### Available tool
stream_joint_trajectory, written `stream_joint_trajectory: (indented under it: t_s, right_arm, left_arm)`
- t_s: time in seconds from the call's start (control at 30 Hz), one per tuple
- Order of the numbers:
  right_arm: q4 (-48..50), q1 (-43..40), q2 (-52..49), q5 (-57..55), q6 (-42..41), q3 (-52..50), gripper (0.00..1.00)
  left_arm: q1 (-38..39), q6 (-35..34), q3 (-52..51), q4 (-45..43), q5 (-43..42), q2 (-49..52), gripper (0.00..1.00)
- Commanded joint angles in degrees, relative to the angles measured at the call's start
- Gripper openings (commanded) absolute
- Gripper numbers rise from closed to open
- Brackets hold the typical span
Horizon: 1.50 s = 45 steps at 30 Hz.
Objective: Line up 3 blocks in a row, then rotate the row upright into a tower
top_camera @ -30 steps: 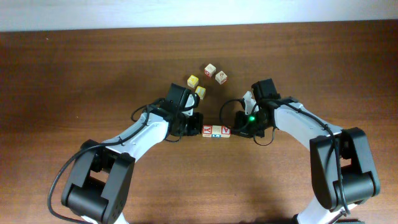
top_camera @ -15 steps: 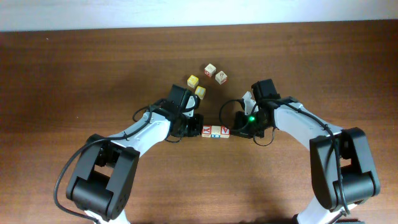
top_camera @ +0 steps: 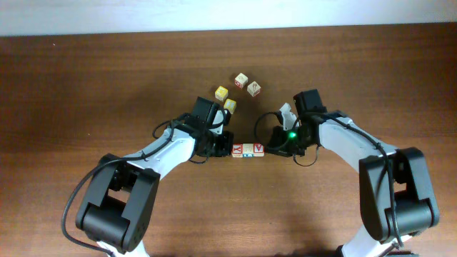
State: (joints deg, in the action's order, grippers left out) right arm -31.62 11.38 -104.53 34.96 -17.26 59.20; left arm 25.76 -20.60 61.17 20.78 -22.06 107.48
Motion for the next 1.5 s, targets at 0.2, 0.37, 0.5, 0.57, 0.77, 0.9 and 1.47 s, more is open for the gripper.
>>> stream_joint_trajectory:
  t_s: [0.2,0.37,0.5,0.57,0.77,0.9,1.47]
  right_arm:
    - [0.6,5.6,3.6,3.6,0.7,3.0,0.04]
    - [0.6,7.8,4.5,3.4,0.3,4.7,0.04]
    - [1.1,10.2,4.5,1.8,-1.3,4.9,0.04]
    - [1.9,11.1,4.5,1.2,-1.8,4.9,0.04]
    - [2.1,11.9,3.7,-1.4,-3.2,4.9,0.04]
    - [2.1,11.9,3.6,-2.9,-3.2,4.9,0.04]
    - [-0.5,11.8,11.2,-2.3,-4.1,8.3,0.17]
  left_arm:
    - [0.3,0.9,-0.3,-0.2,-2.2,0.4,0.00]
    - [0.3,0.9,-0.3,-0.2,-2.2,0.4,0.00]
    - [0.3,0.9,-0.3,-0.2,-2.2,0.4,0.00]
    - [0.3,0.9,-0.3,-0.2,-2.2,0.4,0.00]
    - [0.3,0.9,-0.3,-0.2,-2.2,0.4,0.00]
    - [-0.9,0.9,0.3,0.6,-2.2,0.4,0.00]
    - [-12.2,5.1,9.3,10.6,10.9,-14.0,0.00]
